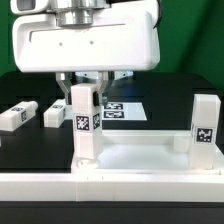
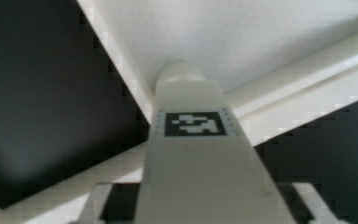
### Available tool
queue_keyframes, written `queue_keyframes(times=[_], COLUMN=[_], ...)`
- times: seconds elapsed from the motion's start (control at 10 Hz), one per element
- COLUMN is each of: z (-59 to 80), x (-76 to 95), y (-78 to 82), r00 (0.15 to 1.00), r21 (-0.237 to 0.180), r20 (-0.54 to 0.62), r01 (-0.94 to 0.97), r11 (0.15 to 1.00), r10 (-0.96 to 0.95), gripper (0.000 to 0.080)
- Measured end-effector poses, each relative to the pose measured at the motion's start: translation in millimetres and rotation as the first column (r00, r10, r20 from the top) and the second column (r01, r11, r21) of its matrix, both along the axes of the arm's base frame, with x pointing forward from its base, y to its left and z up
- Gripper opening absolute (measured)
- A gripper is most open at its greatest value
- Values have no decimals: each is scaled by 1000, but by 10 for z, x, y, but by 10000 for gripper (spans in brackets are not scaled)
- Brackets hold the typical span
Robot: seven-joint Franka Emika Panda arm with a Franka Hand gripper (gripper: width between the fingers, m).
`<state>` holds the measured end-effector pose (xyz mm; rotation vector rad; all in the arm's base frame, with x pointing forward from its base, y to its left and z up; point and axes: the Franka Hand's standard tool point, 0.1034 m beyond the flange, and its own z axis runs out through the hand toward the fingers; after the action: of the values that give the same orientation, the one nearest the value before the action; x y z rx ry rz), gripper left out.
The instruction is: Assemble desk
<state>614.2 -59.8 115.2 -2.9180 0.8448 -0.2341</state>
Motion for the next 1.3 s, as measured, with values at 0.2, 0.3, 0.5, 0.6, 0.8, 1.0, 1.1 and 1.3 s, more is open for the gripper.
queue_keyframes(times=[0.2, 0.3, 0.5, 0.6, 0.8, 1.0, 1.1, 1.3], z=[-3, -7, -9, -11, -14, -16, -19, -19], x=[-3, -3, -3, -2, 0, 0, -1, 1], y=[2, 6, 17, 22, 27, 26, 26, 30], r00=[976, 961, 917, 896, 850, 869, 890, 930], r21=[43, 52, 73, 80, 92, 87, 81, 67], r20=[-16, -22, -37, -43, -55, -50, -44, -32], r01=[218, 275, 399, 444, 527, 494, 455, 368], r11=[975, 960, 914, 892, 845, 865, 887, 928], r10=[-218, -275, -397, -442, -524, -492, -453, -366], gripper=[290, 290, 290, 290, 290, 290, 463, 605])
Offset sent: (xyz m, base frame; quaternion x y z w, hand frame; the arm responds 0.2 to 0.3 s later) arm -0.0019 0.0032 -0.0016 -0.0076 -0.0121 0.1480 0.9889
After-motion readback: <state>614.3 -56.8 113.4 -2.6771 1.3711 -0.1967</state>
